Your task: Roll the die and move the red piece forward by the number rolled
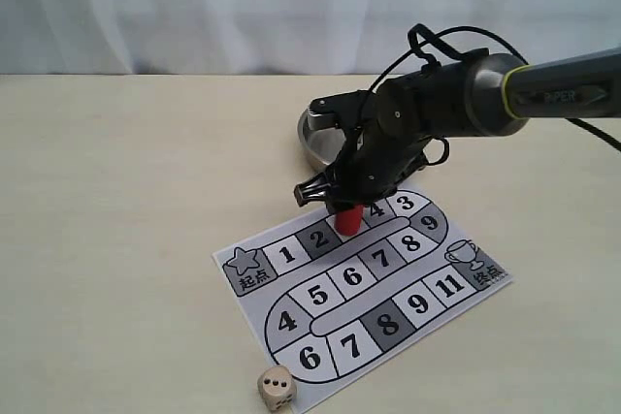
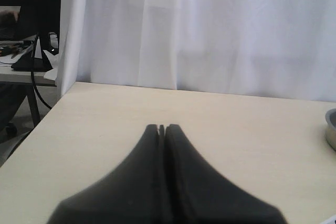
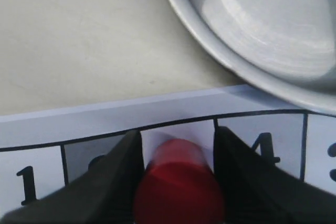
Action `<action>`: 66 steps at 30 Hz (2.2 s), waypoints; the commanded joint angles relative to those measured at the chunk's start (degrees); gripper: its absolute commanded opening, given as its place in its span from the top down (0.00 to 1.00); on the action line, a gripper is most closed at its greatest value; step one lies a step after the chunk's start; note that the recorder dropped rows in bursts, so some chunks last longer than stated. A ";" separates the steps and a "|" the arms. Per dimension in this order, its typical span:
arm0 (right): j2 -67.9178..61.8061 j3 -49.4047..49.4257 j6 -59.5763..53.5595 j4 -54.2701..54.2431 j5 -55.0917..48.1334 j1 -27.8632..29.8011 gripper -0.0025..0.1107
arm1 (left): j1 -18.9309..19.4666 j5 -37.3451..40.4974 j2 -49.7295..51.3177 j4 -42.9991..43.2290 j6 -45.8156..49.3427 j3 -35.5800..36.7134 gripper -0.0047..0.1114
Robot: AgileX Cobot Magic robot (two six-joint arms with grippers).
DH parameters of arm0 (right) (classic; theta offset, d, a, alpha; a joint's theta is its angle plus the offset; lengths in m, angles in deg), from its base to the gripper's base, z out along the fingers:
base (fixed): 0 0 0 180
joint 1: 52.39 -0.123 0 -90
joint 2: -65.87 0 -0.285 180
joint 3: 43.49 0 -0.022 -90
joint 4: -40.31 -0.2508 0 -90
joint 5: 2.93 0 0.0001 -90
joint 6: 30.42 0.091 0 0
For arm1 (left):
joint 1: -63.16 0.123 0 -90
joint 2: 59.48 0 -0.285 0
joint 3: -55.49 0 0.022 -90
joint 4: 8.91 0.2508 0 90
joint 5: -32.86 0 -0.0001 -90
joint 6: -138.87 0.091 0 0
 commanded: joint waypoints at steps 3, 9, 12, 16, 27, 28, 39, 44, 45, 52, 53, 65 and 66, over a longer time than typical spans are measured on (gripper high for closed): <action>0.00 0.04 1.35 0.77 0.47 0.44 0.80 | -0.47 -0.68 -0.06 -0.09 -0.11 -0.43 0.96; 0.75 0.04 1.35 0.77 0.47 0.44 0.55 | -0.47 -0.68 -0.06 -0.09 -0.11 -0.43 0.96; 1.61 0.04 1.35 0.77 0.47 0.44 0.51 | -0.47 -0.68 -0.06 -0.09 -0.11 -0.43 0.96; 2.75 0.04 1.35 0.77 0.62 0.44 0.51 | -0.47 -0.68 -0.06 -0.09 -0.11 -0.43 0.96; 9.44 0.04 1.35 2.61 -7.56 0.44 0.57 | -0.47 -0.68 -0.06 -0.09 -0.11 -0.43 0.96; 10.20 0.04 1.35 2.61 -8.93 0.44 0.61 | -0.47 -0.68 -0.06 -0.09 -0.11 -0.43 0.96; 15.32 0.52 1.12 5.69 -18.79 5.04 0.94 | -0.47 -0.68 -0.06 -0.09 -0.11 -0.43 0.96; 16.34 3.08 0.56 5.69 -18.41 11.93 0.94 | -0.47 -0.68 -0.06 -0.09 -0.11 -0.43 0.96; 16.54 3.53 -0.35 5.69 -18.54 13.41 0.94 | -0.47 -0.68 -0.06 -0.09 -0.11 -0.43 0.96; 17.23 7.20 -3.77 5.53 -18.14 22.22 0.94 | -0.47 -0.68 -0.06 -0.09 -0.11 -0.43 0.96; 17.23 7.48 -3.77 5.53 -17.93 23.16 0.94 | -0.47 -0.68 -0.06 -0.09 -0.11 -0.43 0.96; 17.93 8.23 -14.34 -3.33 -17.28 26.71 0.94 | -0.47 -0.68 -0.06 -0.09 -0.11 -0.43 0.96; 19.10 8.23 -14.34 -3.33 -17.43 26.71 0.94 | -0.47 -0.68 -0.06 -0.09 -0.11 -0.43 0.96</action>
